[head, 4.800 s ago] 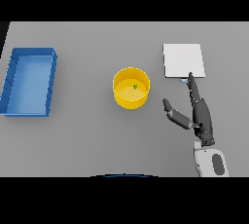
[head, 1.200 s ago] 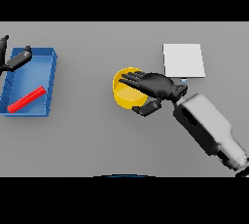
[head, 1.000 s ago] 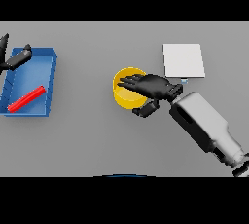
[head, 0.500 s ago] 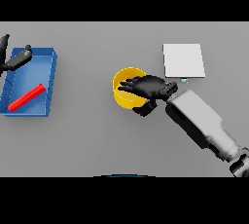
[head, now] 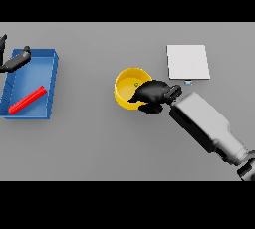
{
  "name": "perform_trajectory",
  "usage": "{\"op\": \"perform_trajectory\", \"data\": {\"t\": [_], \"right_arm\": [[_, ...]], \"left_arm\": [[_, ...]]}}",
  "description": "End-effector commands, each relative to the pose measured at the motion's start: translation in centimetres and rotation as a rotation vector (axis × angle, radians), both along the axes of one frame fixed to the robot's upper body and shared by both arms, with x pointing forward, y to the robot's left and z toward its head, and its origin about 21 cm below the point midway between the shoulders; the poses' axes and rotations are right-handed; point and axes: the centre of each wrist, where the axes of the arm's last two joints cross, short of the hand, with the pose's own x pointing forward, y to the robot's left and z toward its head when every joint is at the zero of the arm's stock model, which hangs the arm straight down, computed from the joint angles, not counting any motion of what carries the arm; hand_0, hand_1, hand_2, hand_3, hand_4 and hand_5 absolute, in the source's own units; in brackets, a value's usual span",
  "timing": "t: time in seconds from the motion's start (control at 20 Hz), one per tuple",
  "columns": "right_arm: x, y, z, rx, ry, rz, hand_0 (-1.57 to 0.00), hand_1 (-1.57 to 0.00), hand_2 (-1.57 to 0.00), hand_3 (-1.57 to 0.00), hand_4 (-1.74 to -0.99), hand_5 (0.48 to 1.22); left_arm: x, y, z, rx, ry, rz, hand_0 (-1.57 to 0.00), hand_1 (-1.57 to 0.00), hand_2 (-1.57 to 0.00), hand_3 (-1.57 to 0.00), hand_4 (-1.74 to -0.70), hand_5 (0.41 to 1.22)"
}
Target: Pick up the red beaker and tilt it to pour out 1 green nut into yellow bowl. Pick up the yellow bowl and place it on the metallic measuring scale.
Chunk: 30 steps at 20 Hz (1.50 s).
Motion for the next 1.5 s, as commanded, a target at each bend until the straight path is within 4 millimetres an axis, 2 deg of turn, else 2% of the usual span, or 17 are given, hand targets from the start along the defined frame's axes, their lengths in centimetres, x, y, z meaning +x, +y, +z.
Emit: {"op": "perform_trajectory", "data": {"t": [0.0,0.05,0.3,0.4,0.5,0.55,0.6,0.7,0.9,1.1,1.2,1.3,1.45], "right_arm": [[0.1,-0.1,0.3,-0.005,0.002,-0.003,-1.35,-1.33,-1.28,-1.09,-1.667,1.167],[0.0,0.0,0.4,-0.011,0.005,-0.005,-1.39,-1.38,-1.31,-1.14,-1.682,1.178],[0.0,-0.5,1.0,0.001,-0.009,-0.004,-1.51,-1.51,-1.45,-1.19,-1.722,1.207],[0.0,-0.7,2.3,0.025,-0.021,-0.009,-1.53,-1.53,-1.49,-1.19,-1.729,1.212],[-0.3,-0.8,3.7,0.025,-0.03,-0.007,-1.55,-1.55,-1.49,-1.33,-1.732,1.215],[-0.3,-1.1,4.9,0.025,-0.044,-0.008,-1.55,-1.55,-1.51,-1.38,-1.731,1.216],[-0.1,-1.4,5.9,0.024,-0.064,-0.014,-1.56,-1.55,-1.52,-1.36,-1.73,1.217],[0.1,-1.6,7.6,0.013,-0.098,-0.045,-1.56,-1.56,-1.54,-1.34,-1.726,1.219],[-0.1,-2.4,8.8,0.007,-0.121,-0.085,-1.57,-1.57,-1.56,-1.25,-1.72,1.219],[0.5,-3.4,10.9,0.011,-0.184,-0.086,-1.57,-1.57,-1.57,-1.26,-1.719,1.22],[1.2,-4.5,11.5,0.003,-0.212,-0.121,-1.57,-1.57,-1.57,-1.33,-1.72,1.221],[2.2,-5.5,11.3,-0.007,-0.25,-0.172,-1.57,-1.57,-1.57,-1.27,-1.719,1.221],[3.6,-8.1,11.4,-0.012,-0.261,-0.253,-1.57,-1.57,-1.57,-1.23,-1.72,1.221]], "left_arm": [[0.0,0.0,-0.2,-0.004,-0.006,-0.004,0.0,0.0,0.0,0.0,-0.8,0.726],[0.0,-0.2,0.2,-0.011,-0.013,0.003,0.0,0.0,0.0,0.0,-0.8,0.725],[-0.4,0.0,0.3,-0.006,-0.012,-0.002,0.0,0.0,0.0,0.0,-0.8,0.725],[-0.4,-0.1,0.2,0.0,-0.012,0.0,0.0,0.0,0.0,0.0,-0.8,0.724],[-0.4,0.3,0.1,0.004,-0.01,0.005,0.0,0.0,0.0,0.0,-0.8,0.723],[-0.2,-0.1,0.4,0.002,-0.013,-0.004,0.0,0.0,0.0,0.0,-0.8,0.721],[-0.2,0.3,0.4,0.005,-0.012,0.004,0.0,0.0,0.0,0.0,-0.8,0.719],[0.0,-0.2,0.3,0.004,-0.012,-0.007,0.0,0.0,0.0,0.0,-0.8,0.72],[-0.1,-0.3,0.4,-0.003,-0.019,-0.002,0.0,0.0,0.0,0.0,-0.81,0.723],[-0.3,0.1,0.9,0.008,-0.03,-0.005,0.0,0.0,0.0,0.0,-0.8,0.73],[-0.6,0.2,0.9,0.003,-0.026,0.003,0.0,0.0,0.0,0.0,-0.81,0.741],[-0.7,-0.2,0.9,0.012,-0.021,0.003,0.0,0.0,0.0,0.0,-0.8,0.737],[-1.0,-0.3,1.2,0.02,-0.012,0.013,0.0,0.0,0.0,0.0,-0.81,0.739]]}}
